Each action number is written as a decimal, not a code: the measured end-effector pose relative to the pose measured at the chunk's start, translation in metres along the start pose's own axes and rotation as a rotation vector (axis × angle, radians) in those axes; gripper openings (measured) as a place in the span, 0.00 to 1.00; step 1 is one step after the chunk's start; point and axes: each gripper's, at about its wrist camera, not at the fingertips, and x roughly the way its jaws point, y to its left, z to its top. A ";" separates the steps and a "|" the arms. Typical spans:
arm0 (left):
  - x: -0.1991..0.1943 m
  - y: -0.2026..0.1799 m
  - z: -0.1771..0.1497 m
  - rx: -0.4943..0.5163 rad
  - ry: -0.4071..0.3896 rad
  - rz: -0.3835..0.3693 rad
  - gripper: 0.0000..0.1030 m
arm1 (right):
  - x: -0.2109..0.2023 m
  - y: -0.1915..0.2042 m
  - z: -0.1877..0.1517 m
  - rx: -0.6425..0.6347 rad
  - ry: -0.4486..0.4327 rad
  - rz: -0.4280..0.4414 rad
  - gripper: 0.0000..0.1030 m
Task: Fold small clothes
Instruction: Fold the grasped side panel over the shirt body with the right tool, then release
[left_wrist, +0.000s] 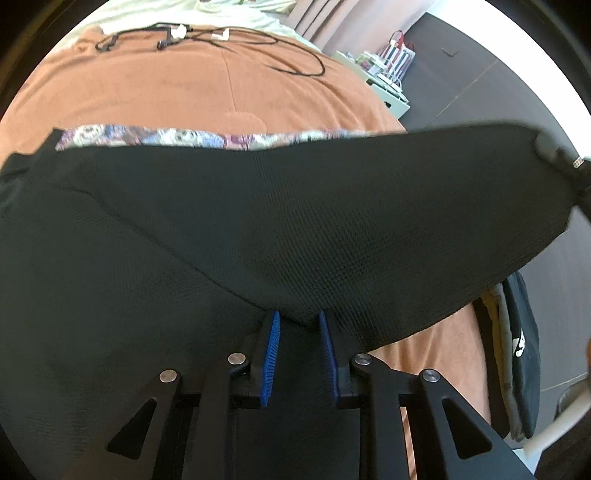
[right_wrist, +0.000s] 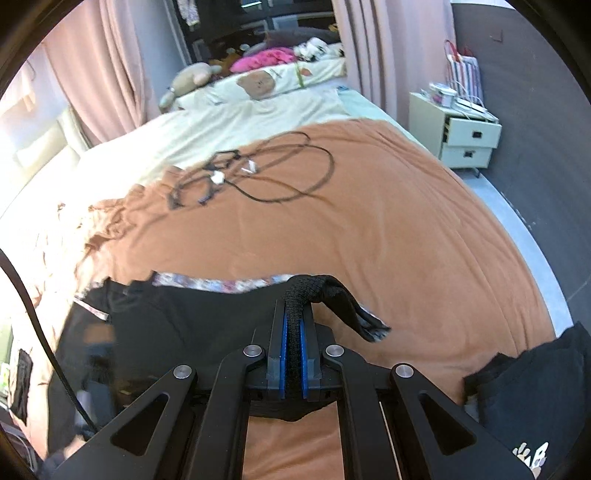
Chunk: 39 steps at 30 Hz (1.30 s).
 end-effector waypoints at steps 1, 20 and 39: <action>0.001 0.000 0.000 -0.001 0.002 -0.001 0.23 | -0.003 0.005 0.000 -0.007 -0.003 0.013 0.02; -0.028 0.037 -0.006 -0.113 0.012 -0.136 0.23 | 0.001 0.035 0.002 -0.021 0.031 0.181 0.02; -0.158 0.116 -0.012 -0.194 -0.092 0.120 0.23 | 0.043 0.094 -0.015 -0.065 0.131 0.285 0.03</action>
